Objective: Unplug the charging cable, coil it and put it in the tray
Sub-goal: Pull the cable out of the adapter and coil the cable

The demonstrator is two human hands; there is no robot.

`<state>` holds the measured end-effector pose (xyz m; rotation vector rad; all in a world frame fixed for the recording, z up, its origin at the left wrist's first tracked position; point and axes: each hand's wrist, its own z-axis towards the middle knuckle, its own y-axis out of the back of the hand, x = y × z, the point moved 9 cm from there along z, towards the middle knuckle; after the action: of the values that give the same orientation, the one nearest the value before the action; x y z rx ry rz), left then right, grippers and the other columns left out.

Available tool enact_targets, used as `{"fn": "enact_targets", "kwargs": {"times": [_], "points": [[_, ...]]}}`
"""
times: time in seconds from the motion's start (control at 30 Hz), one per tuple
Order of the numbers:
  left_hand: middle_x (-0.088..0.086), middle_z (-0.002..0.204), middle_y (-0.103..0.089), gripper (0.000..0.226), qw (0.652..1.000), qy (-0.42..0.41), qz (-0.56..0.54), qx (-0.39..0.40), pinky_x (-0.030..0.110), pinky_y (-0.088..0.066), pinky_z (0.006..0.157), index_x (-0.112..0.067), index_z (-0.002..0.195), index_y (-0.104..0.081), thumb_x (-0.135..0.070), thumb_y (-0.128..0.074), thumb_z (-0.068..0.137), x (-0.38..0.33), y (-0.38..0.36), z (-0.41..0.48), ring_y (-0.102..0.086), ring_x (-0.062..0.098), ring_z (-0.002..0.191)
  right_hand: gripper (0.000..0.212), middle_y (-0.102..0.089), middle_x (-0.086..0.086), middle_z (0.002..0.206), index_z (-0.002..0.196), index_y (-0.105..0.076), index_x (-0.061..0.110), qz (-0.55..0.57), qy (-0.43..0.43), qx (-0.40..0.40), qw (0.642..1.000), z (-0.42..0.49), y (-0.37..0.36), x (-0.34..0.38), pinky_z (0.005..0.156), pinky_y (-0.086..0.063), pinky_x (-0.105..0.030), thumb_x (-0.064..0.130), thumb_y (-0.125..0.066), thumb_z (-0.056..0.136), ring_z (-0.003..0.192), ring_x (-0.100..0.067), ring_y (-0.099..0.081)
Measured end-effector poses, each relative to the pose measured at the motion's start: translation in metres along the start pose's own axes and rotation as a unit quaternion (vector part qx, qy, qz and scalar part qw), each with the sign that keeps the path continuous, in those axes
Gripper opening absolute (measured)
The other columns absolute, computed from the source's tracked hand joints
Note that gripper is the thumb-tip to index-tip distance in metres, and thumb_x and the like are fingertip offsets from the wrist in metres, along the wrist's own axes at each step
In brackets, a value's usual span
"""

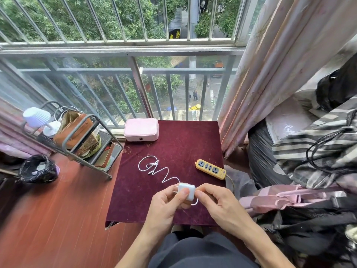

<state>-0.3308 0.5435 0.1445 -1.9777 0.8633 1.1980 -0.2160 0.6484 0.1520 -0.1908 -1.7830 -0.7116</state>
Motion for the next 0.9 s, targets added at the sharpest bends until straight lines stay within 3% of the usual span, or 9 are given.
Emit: {"fn": "enact_targets", "kwargs": {"times": [0.1,0.2,0.33,0.43,0.5,0.6,0.7,0.8,0.9], "points": [[0.020,0.106,-0.077,0.025,1.000,0.003,-0.009,-0.001,0.032,-0.058,0.083,-0.004,0.111,-0.078,-0.020,-0.066,0.096,0.002,0.006,0.003,-0.073,0.025,0.094,0.028,-0.053,-0.004,0.062,0.101,-0.077,0.030,0.013,-0.011,0.000,1.000,0.003,-0.001,-0.004,0.056,-0.038,-0.034,0.048,-0.055,0.103,0.057,-0.012,-0.040],[0.018,0.107,-0.078,0.025,1.000,0.004,-0.013,0.002,0.031,-0.058,0.082,-0.005,0.113,-0.077,-0.021,-0.068,0.096,0.007,0.014,0.008,-0.074,0.024,0.096,0.026,-0.072,-0.008,0.078,0.101,-0.078,0.035,0.013,-0.027,-0.004,1.000,0.007,0.000,-0.009,0.069,-0.051,-0.042,0.049,-0.056,0.102,0.071,-0.028,-0.063],[0.014,0.101,-0.079,0.029,0.999,0.015,-0.014,-0.031,0.028,-0.059,0.077,-0.010,0.110,-0.079,-0.030,-0.078,0.088,0.022,0.035,0.017,-0.076,0.022,0.092,0.019,-0.079,0.004,0.101,0.103,-0.080,0.031,0.009,-0.058,-0.029,0.998,0.015,-0.001,-0.028,0.089,-0.056,-0.035,0.033,-0.061,0.107,0.096,-0.012,-0.073],[0.006,0.092,-0.081,0.034,0.990,0.051,0.047,-0.121,0.027,-0.060,0.073,-0.017,0.098,-0.081,-0.039,-0.083,0.071,0.049,0.078,0.033,-0.077,0.019,0.085,0.010,-0.076,0.001,0.097,0.104,-0.078,0.035,-0.026,-0.090,-0.016,0.995,0.019,-0.005,-0.048,0.078,-0.053,-0.022,0.032,-0.068,0.103,0.082,-0.007,-0.066],[-0.002,0.086,-0.080,0.032,0.967,0.096,0.128,-0.198,0.026,-0.059,0.072,-0.022,0.093,-0.079,-0.040,-0.084,0.067,0.079,0.121,0.045,-0.076,0.013,0.082,0.015,-0.074,0.001,0.096,0.105,-0.076,0.040,-0.051,-0.106,-0.007,0.993,0.019,-0.008,-0.063,0.073,-0.048,-0.015,0.026,-0.072,0.101,0.077,-0.007,-0.062],[-0.009,0.085,-0.073,0.020,0.924,0.165,0.213,-0.271,0.019,-0.048,0.062,-0.026,0.091,-0.072,-0.035,-0.081,0.077,0.125,0.182,0.059,-0.069,0.006,0.080,0.021,-0.072,0.021,0.107,0.103,-0.074,0.042,-0.107,-0.113,-0.009,0.988,0.018,-0.012,-0.075,0.082,-0.047,-0.008,0.021,-0.069,0.103,0.098,0.004,-0.067],[-0.012,0.079,-0.063,0.013,0.891,0.218,0.242,-0.317,0.022,-0.041,0.055,-0.024,0.081,-0.063,-0.028,-0.075,0.080,0.172,0.234,0.074,-0.064,0.014,0.076,0.025,-0.067,0.040,0.109,0.107,-0.071,0.045,-0.148,-0.129,-0.018,0.980,0.018,-0.020,-0.090,0.081,-0.045,-0.005,0.021,-0.068,0.102,0.099,0.015,-0.064],[-0.006,0.064,-0.054,0.024,0.864,0.248,0.273,-0.343,0.030,-0.038,0.054,-0.020,0.061,-0.051,-0.015,-0.067,0.078,0.212,0.270,0.088,-0.052,0.022,0.066,0.025,-0.071,0.035,0.107,0.106,-0.070,0.052,-0.133,-0.144,-0.039,0.980,0.016,-0.027,-0.101,0.084,-0.042,0.002,0.027,-0.067,0.099,0.100,0.012,-0.066],[0.001,0.071,-0.054,0.021,0.851,0.271,0.294,-0.340,0.031,-0.039,0.059,-0.017,0.064,-0.055,-0.011,-0.067,0.080,0.256,0.289,0.105,-0.049,0.021,0.066,0.021,-0.074,0.028,0.112,0.106,-0.074,0.050,-0.124,-0.167,-0.050,0.977,0.014,-0.035,-0.118,0.087,-0.041,0.003,0.040,-0.064,0.091,0.106,0.010,-0.068]]}}
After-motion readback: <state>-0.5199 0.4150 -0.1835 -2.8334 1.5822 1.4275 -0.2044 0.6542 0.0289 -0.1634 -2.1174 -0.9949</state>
